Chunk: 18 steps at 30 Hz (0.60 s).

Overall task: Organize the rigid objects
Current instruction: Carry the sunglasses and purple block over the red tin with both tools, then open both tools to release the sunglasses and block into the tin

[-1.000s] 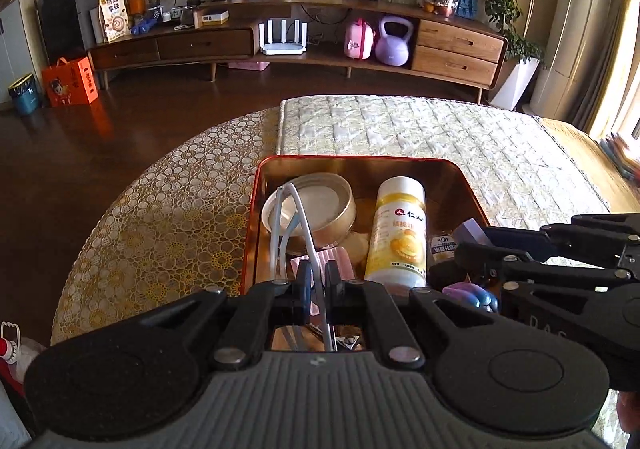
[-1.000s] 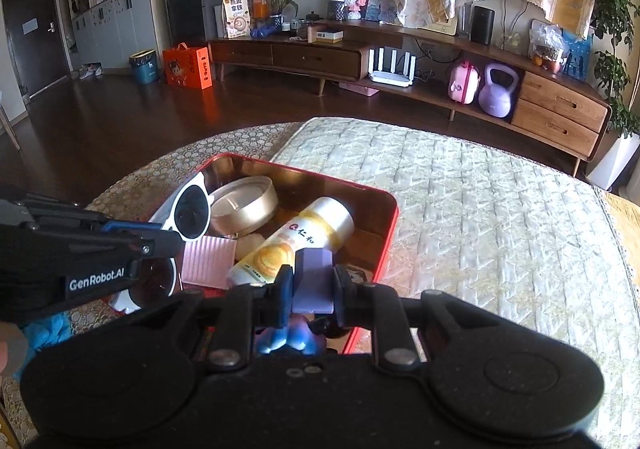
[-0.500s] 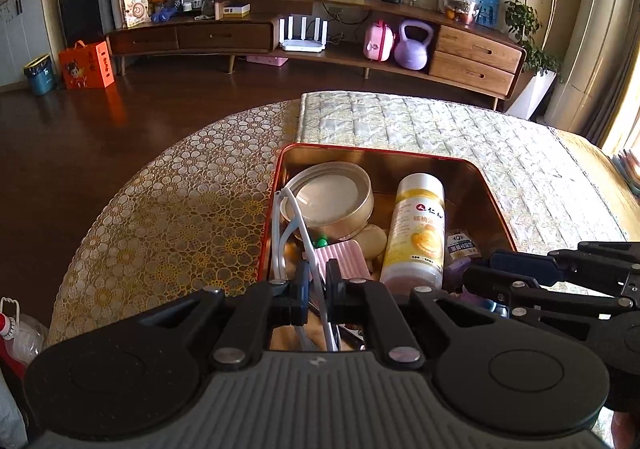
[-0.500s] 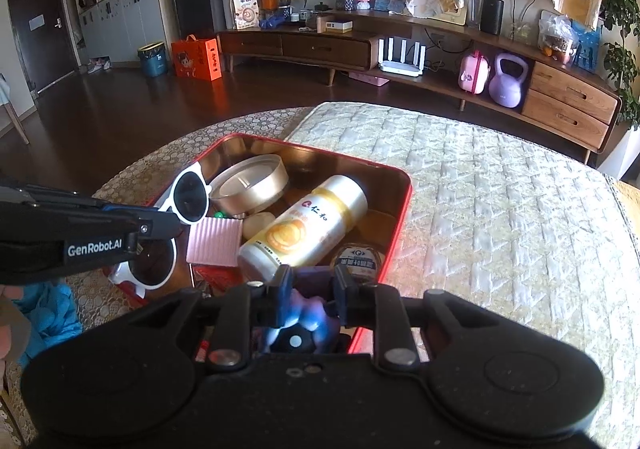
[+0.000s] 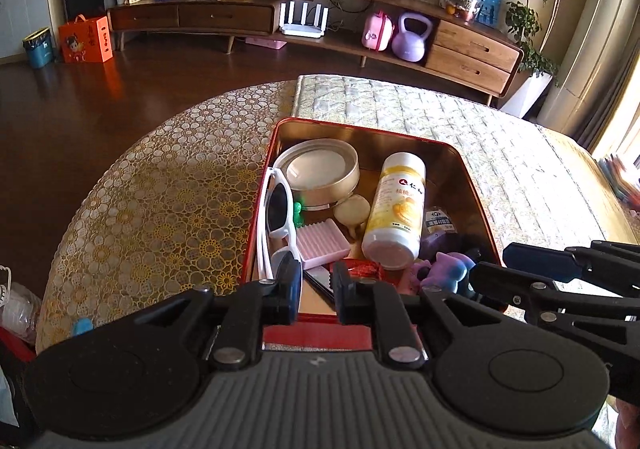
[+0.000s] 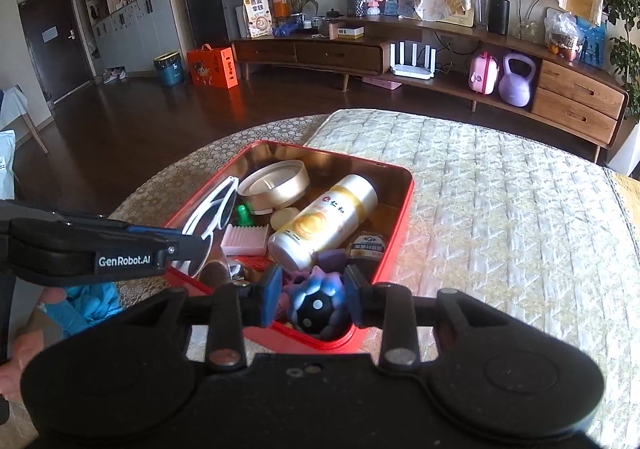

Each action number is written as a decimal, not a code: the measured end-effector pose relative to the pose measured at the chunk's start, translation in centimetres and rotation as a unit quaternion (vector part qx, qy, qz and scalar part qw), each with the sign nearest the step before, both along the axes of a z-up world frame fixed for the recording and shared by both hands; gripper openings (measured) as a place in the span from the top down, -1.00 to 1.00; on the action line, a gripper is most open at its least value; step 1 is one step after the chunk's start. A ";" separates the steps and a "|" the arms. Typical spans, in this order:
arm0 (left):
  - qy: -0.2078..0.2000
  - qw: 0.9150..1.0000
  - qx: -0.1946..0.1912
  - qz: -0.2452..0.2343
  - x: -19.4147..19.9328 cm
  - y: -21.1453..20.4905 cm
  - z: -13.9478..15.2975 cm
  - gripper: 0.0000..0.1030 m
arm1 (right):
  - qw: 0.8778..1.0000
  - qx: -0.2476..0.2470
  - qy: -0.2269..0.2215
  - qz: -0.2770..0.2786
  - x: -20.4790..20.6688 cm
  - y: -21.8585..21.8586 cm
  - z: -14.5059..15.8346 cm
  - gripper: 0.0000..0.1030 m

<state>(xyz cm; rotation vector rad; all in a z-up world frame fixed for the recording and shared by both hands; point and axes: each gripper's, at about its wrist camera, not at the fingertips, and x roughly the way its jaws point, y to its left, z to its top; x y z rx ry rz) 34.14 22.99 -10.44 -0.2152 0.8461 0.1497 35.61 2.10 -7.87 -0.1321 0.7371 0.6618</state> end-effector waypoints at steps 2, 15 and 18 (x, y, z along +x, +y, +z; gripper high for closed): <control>-0.001 1.000 -0.001 -0.003 -0.5 -0.2 0.3 0.58 | 1.000 0.006 0.000 0.001 -0.4 -0.4 0.5 0.30; -0.036 0.999 0.029 -0.009 -4.0 -2.6 3.8 0.49 | 0.999 0.034 -0.023 0.007 -3.7 -2.8 3.5 -0.16; -0.046 0.998 0.041 -0.009 -4.9 -3.2 4.5 0.49 | 0.999 0.037 -0.037 0.011 -4.6 -3.5 4.2 -0.27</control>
